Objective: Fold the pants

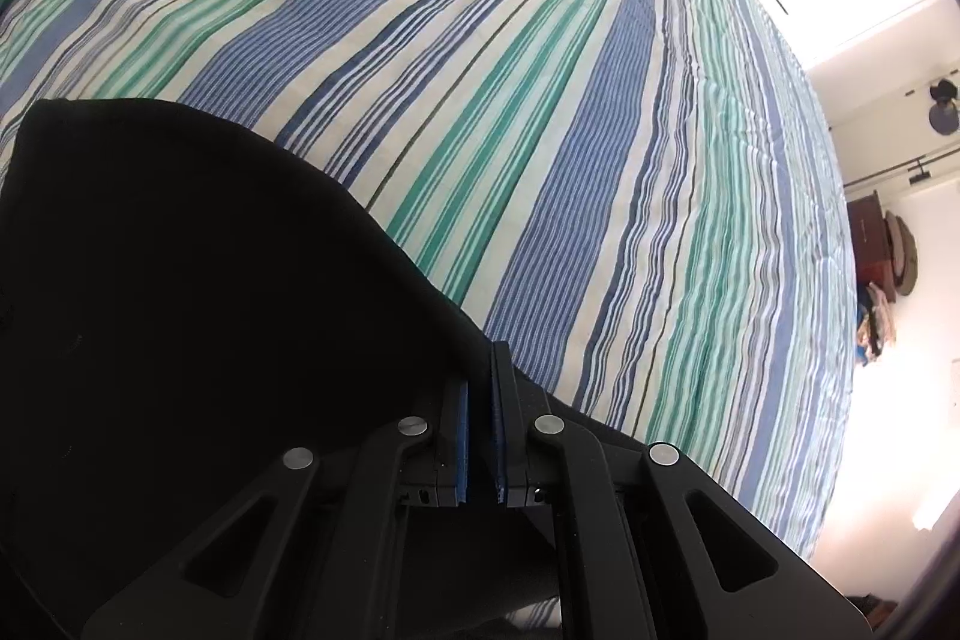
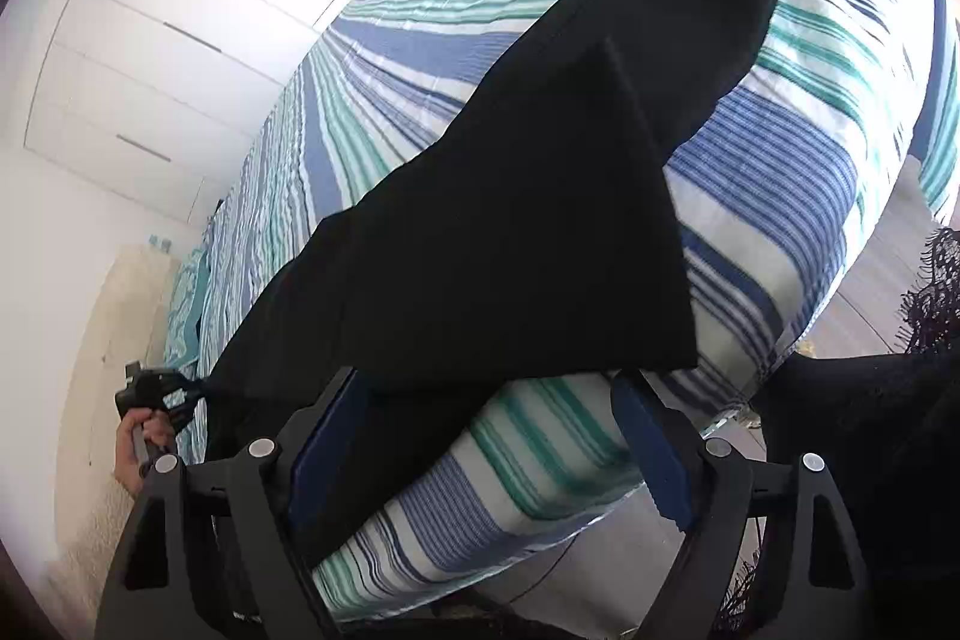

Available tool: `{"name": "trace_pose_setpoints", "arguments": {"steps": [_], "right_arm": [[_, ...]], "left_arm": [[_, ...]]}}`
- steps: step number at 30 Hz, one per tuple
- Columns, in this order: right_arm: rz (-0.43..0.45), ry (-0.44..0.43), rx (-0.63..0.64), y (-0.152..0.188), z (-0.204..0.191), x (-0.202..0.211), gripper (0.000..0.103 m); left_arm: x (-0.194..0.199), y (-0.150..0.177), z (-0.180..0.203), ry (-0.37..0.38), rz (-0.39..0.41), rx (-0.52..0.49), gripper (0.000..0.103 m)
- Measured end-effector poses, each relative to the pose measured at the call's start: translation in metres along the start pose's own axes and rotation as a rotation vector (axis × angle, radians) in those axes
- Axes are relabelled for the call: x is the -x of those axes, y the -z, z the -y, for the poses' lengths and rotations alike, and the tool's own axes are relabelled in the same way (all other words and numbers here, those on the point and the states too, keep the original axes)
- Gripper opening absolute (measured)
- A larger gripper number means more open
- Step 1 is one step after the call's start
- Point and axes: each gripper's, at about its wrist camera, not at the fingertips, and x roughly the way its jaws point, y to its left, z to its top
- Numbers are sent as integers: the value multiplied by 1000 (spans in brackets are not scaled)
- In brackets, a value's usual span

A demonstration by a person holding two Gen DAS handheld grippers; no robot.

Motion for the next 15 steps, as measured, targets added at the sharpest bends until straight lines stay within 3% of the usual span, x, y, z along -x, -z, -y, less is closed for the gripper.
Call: {"name": "trace_pose_setpoints", "arguments": {"steps": [3, 5, 9, 10, 12, 15], "right_arm": [[39, 13, -69, -6, 12, 4, 84], [52, 20, -126, -10, 22, 5, 74], [82, 47, -134, -15, 22, 11, 33], [80, 45, -121, -18, 19, 15, 29], [94, 29, -87, -31, 7, 25, 25], [126, 4, 19, -76, -24, 30, 24]], "left_arm": [[2, -1, -2, 5, 1, -1, 4], [7, -3, -6, 11, 5, -9, 4], [11, -13, -11, 22, 10, -29, 4], [15, -12, -12, 31, 10, -29, 4], [21, -10, -12, 53, 12, -27, 4], [37, -9, -13, 87, 19, -19, 4]]}}
